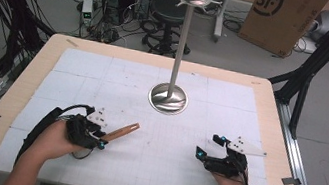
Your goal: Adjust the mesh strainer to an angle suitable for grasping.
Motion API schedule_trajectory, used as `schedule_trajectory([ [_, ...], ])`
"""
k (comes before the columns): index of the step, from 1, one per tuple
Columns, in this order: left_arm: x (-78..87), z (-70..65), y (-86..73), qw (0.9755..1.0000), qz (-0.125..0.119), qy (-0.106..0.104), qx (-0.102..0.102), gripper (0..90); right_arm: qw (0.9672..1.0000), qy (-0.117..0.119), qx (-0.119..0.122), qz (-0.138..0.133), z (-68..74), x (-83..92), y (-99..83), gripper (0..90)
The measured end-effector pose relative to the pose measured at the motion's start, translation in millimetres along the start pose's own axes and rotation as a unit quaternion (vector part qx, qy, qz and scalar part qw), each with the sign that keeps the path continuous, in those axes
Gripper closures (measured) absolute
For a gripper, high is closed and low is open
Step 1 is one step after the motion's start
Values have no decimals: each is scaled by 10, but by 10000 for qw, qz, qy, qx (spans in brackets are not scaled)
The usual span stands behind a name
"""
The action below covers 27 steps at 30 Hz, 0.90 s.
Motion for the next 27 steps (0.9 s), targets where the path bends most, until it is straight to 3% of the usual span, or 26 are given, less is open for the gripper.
schedule_trajectory([
  [6,156,-36,7,9981,-609,34,-22,690,10000,23,-3,11,4,0,0,156],
  [11,249,-41,0,9942,-1071,42,38,690,10000,34,27,34,9,-10,-4,156],
  [16,246,-40,-19,9911,-1321,128,48,690,10000,49,45,25,9,-13,-3,156],
  [21,243,-43,-22,9899,-1412,138,46,690,10000,55,17,7,11,-1,0,156],
  [23,267,-44,-18,9881,-1533,108,24,690,10000,47,26,8,12,-1,1,156],
  [27,326,-48,-7,9824,-1868,15,-18,689,10000,55,35,14,18,-4,0,156],
])
Point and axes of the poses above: each handheld gripper's, and its own axes: x roughly backward along the jaws, y roughly out of its top, z roughly to its left, the point moved 2 cm from there along -x, roughly forward along the jaws, and after that the axes turned 1 degree about y, right-handed, at the moved point
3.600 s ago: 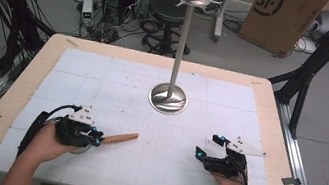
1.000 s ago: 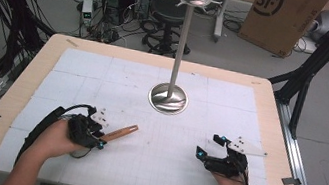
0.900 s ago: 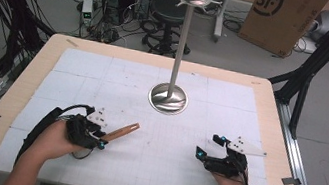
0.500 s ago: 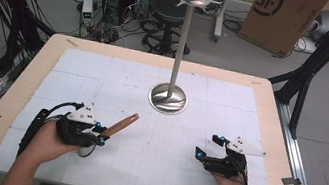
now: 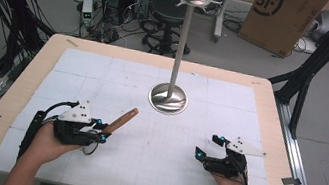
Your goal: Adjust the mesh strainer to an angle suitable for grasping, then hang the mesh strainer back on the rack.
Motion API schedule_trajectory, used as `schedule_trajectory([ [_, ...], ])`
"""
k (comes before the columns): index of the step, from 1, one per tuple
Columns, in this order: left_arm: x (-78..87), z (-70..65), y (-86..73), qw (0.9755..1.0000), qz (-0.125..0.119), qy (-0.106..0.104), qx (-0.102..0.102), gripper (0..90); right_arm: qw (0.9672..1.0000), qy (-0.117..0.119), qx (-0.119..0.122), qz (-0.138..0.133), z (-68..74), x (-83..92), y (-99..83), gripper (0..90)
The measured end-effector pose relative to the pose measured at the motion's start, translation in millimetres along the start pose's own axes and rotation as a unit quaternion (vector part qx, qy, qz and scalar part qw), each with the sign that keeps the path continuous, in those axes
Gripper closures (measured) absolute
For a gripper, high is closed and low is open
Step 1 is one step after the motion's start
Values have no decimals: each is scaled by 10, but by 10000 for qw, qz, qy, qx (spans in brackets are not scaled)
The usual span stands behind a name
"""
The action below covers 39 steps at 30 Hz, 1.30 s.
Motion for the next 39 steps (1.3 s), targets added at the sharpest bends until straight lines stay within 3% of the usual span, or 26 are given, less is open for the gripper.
schedule_trajectory([
  [2,22,-5,14,9998,-209,-59,39,690,10000,7,2,-14,2,0,3,156],
  [9,46,-11,27,9990,-425,-126,62,689,10000,3,-30,-4,8,-9,-2,156],
  [14,42,3,52,9969,-771,-175,37,690,10000,32,-53,-38,26,-21,17,156],
  [24,54,-32,81,9946,-1005,-257,-23,689,9998,141,-13,-133,78,-21,61,156],
  [35,-14,-51,78,9907,-1258,-509,-27,689,9976,489,59,-477,242,-13,312,156],
  [39,-57,-62,101,9878,-1426,-627,0,689,9956,749,178,-535,349,-55,445,156],
])
Point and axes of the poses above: each handheld gripper's, and its own axes: x roughly backward along the jaws, y roughly out of its top, z roughly to its left, the point moved 2 cm from there along -x, roughly forward along the jaws, and after that the axes turned 1 degree about y, right-handed, at the moved point
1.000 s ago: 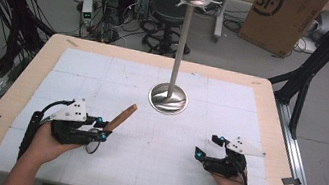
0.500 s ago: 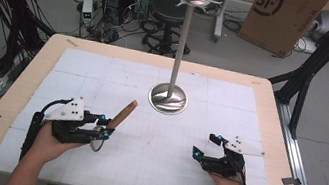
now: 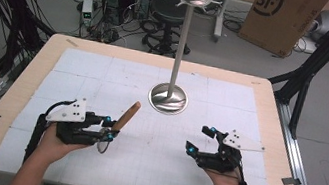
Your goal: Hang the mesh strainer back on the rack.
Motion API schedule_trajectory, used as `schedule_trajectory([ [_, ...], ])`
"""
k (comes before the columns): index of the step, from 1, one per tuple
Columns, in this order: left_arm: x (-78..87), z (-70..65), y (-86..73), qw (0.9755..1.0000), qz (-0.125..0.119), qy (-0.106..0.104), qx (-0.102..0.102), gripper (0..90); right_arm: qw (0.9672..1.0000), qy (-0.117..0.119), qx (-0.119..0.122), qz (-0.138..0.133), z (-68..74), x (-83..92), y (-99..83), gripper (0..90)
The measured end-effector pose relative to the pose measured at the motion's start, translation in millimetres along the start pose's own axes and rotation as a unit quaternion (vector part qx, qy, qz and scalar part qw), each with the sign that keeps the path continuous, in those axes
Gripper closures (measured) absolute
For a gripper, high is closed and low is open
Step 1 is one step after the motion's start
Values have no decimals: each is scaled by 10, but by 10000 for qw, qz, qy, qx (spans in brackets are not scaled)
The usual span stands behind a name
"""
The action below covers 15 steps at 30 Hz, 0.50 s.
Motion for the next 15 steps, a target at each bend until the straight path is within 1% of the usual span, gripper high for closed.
schedule_trajectory([
  [1,-9,-5,3,10000,-31,-44,-7,690,10000,64,64,-2,20,-26,33,156],
  [4,-41,-39,9,9999,-79,-128,-8,689,9996,235,150,-28,85,-91,115,156],
  [6,-57,-56,14,9998,-96,-157,-28,689,9992,376,154,-55,137,-130,169,156],
  [12,-107,-99,26,9993,-180,-309,-54,690,9965,762,328,-126,265,-246,327,156],
  [14,-123,-108,25,9992,-193,-342,-59,689,9953,884,347,-165,299,-275,370,156],
  [15,-129,-112,25,9991,-209,-359,-38,689,9947,960,319,-173,317,-286,388,156],
])
Point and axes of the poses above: each handheld gripper's, and its own axes: x roughly backward along the jaws, y roughly out of its top, z roughly to its left, the point moved 2 cm from there along -x, roughly forward along the jaws, and after that the axes turned 1 degree about y, right-handed, at the moved point
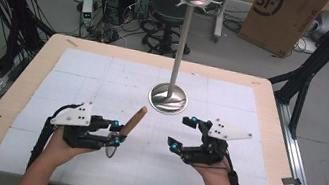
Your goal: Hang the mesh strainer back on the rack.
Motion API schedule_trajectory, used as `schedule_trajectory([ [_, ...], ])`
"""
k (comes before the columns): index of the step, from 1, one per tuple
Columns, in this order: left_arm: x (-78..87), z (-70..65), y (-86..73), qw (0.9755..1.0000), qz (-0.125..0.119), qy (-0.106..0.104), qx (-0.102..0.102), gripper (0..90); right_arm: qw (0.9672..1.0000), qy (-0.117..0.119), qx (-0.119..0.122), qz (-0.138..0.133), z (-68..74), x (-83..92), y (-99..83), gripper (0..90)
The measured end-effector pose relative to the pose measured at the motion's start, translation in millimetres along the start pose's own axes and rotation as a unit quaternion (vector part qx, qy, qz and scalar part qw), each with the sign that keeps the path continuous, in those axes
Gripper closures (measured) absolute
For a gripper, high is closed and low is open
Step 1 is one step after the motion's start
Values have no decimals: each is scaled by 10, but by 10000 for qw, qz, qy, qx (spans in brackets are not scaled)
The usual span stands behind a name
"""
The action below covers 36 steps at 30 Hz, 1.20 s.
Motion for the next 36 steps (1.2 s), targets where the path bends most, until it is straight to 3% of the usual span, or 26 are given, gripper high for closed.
schedule_trajectory([
  [8,-53,-18,1,10000,-39,-69,-46,689,9984,523,206,-54,97,-156,125,173],
  [23,-157,-98,37,9996,-62,-227,-159,689,9916,1257,234,-179,219,-324,238,371],
  [36,-248,-162,63,9992,-110,-350,-165,689,9878,1524,272,-143,274,-409,247,436],
])
Point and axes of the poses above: each handheld gripper's, and its own axes: x roughly backward along the jaws, y roughly out of its top, z roughly to its left, the point moved 2 cm from there along -x, roughly forward along the jaws, and after that the axes turned 1 degree about y, right-handed, at the moved point
